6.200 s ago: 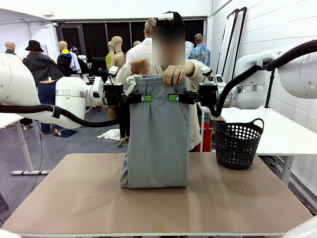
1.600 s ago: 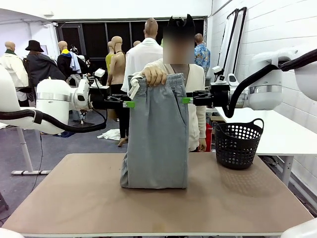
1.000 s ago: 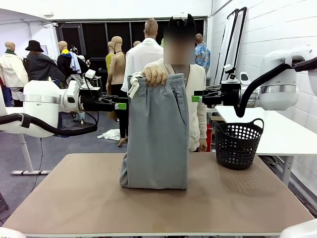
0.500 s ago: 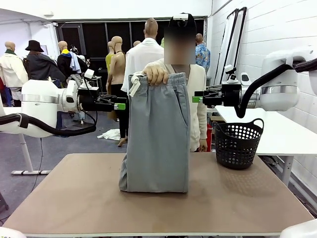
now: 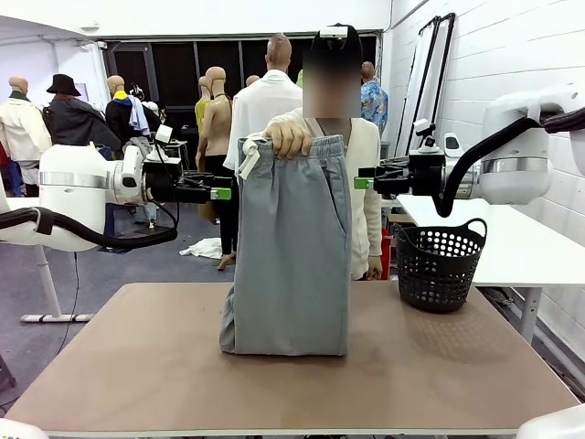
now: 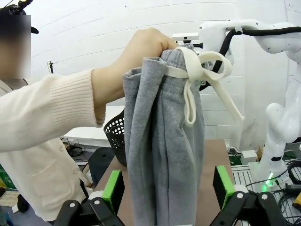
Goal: Fold the training pants.
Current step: Release the ends of the Training pants and then grab the overlapped ends.
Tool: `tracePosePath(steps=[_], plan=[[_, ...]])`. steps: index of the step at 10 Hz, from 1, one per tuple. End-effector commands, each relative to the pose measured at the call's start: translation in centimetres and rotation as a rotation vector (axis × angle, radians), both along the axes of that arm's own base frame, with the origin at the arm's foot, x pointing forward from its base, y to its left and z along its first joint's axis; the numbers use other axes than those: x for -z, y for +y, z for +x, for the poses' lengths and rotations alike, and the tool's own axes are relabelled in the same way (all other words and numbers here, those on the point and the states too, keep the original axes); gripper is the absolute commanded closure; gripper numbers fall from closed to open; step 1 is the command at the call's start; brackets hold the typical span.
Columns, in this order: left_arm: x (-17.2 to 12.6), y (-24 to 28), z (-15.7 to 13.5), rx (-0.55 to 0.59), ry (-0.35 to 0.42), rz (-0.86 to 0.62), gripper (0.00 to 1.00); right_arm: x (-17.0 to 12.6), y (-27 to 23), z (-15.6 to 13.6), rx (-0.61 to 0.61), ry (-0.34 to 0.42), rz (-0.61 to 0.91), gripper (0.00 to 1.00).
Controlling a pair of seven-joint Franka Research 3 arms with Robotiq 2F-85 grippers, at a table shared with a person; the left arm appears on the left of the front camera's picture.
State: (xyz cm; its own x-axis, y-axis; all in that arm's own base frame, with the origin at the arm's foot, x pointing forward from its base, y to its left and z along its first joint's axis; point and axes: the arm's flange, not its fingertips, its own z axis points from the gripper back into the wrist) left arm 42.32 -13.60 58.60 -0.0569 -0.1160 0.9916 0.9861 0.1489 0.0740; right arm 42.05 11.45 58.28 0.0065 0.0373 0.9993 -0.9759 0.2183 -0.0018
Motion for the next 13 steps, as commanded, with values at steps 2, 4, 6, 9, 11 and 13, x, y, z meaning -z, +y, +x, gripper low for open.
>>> tracePosePath(steps=[2, 4, 6, 9, 11, 13], plan=[[-0.3, -0.7, 0.4, -0.004, -0.018, -0.021, 0.00, -0.1, 1.0, -0.1, -0.022, 0.044, -0.008, 0.00], [-0.6, -1.1, 0.4, 0.009, -0.019, -0.025, 0.00, -0.1, 1.0, -0.3, -0.032, 0.057, 0.001, 0.00], [-0.8, -1.6, 0.4, 0.010, -0.019, -0.017, 0.00, -0.1, 1.1, -0.5, -0.047, 0.065, 0.004, 0.00], [-0.7, -2.2, 0.9, -0.006, -0.015, -0.014, 0.00, -0.2, 1.2, -1.2, -0.060, 0.068, 0.002, 0.00], [-0.8, -2.6, 1.2, -0.037, -0.029, 0.000, 0.00, -0.3, 1.5, -1.3, -0.070, 0.066, 0.005, 0.00], [-1.0, -3.1, 1.5, -0.030, -0.030, -0.012, 0.00, -0.1, 1.7, -1.4, -0.068, 0.061, 0.007, 0.00]])
